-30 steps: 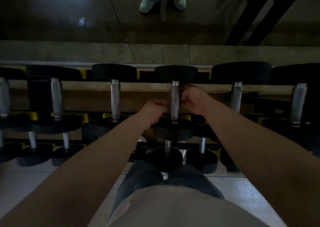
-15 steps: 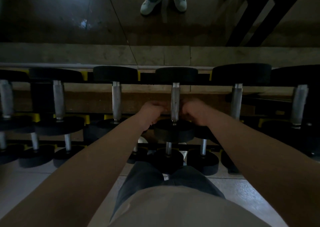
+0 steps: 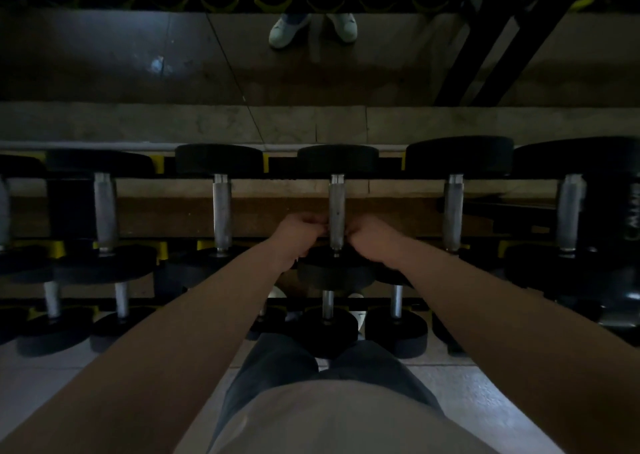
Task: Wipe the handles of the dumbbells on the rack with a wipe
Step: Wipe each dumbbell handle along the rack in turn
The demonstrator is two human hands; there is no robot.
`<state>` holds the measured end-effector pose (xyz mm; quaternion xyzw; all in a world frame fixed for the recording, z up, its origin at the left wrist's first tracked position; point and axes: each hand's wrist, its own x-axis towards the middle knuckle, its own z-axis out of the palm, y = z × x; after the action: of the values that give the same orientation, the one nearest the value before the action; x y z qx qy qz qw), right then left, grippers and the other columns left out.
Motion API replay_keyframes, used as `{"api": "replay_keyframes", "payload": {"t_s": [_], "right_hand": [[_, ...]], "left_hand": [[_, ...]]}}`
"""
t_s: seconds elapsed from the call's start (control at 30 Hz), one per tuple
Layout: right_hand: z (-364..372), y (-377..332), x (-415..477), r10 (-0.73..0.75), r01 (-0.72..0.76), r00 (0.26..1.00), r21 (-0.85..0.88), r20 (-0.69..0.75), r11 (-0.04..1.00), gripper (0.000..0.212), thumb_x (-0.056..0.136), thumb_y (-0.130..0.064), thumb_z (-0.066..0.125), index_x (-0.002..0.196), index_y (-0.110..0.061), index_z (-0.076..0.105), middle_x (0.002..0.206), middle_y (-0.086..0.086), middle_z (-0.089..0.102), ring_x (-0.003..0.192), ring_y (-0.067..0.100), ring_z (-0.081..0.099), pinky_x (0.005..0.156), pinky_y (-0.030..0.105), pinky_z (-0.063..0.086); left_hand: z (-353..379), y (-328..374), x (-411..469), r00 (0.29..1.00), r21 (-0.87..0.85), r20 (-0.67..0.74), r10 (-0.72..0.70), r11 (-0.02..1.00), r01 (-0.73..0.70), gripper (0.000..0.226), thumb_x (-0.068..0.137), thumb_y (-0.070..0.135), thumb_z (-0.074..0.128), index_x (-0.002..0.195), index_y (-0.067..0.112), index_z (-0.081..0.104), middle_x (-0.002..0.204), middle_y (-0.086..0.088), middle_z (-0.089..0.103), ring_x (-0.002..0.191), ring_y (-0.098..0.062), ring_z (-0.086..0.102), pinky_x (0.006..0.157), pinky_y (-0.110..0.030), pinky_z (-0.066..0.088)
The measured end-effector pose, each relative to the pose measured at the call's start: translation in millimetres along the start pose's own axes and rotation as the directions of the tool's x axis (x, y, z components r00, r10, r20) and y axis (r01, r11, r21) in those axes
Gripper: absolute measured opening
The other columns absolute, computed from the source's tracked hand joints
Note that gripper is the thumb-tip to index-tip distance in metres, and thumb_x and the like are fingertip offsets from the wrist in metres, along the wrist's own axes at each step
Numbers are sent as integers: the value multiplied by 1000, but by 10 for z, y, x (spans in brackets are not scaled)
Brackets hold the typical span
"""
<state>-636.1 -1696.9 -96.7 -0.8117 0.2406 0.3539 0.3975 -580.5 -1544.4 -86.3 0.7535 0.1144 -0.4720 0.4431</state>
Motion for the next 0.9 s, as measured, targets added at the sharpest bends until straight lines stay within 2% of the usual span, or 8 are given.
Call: {"api": "replay_keyframes", "payload": {"t_s": [0.1,0.23,0.33,0.4,0.57,0.67,0.8,0.9], "right_hand": [[61,105,-31,17,-14,999,65,-47,998,21,92,-16,62,86,1,72,82,17,70,78,30,67,63,31,49],[-76,28,48,96,39,958,455,-269,890,16,88,-17,72,101,-12,79,98,2,75,96,19,70,87,34,58],[-160,-108,-42,-64,158,897,183,-438,970,16,96,-28,67,106,-20,75,95,-9,67,89,8,63,69,20,47],[-96,-115,-132,-161,195,883,32,-441,980,13,96,-34,66,96,-23,73,89,-10,68,82,6,63,65,19,47],[86,-120,-268,-378,314,924,-469,-46,825,15,98,-38,61,95,-27,72,93,-6,68,87,13,66,78,32,56],[-23,-281,-156,-461,290,871,-580,-169,761,22,100,-42,53,104,-29,70,93,-3,66,86,16,65,76,38,58],[-86,-471,-19,-523,188,786,-678,-330,710,19,99,-29,53,99,-20,70,91,2,68,78,20,66,67,39,59],[-28,-493,-66,-482,156,840,-741,-248,653,20,102,-30,51,97,-19,67,91,1,61,75,23,63,63,36,54]], "left_hand": [[-8,14,-30,1000,49,-24,18,999,-17,19,94,21,64,112,22,70,84,1,66,61,-12,50,46,-21,33],[-6,8,-47,1000,52,-2,27,998,-27,22,95,22,63,117,24,68,78,2,60,64,-11,49,49,-22,34],[-23,-8,-49,1000,71,-5,25,997,-24,25,95,24,62,119,25,67,75,3,55,65,-13,47,53,-25,34],[-37,-17,-75,999,51,10,42,998,-43,26,94,24,63,119,24,67,77,4,56,66,-12,47,54,-25,34],[-96,-26,-118,998,-25,52,36,999,-34,23,94,18,61,116,23,68,85,2,63,66,-10,49,51,-23,35],[-130,-41,-105,1000,-61,17,-8,998,9,19,97,19,58,113,21,68,76,0,57,57,-10,41,43,-21,30],[-171,-84,-88,1000,-66,-5,2,998,-2,19,97,17,53,98,27,69,102,-3,71,63,-10,45,42,-18,31],[-199,-98,-80,999,-107,-33,-12,994,8,17,98,18,55,108,22,68,87,-2,67,60,-11,43,44,-21,29]]}}
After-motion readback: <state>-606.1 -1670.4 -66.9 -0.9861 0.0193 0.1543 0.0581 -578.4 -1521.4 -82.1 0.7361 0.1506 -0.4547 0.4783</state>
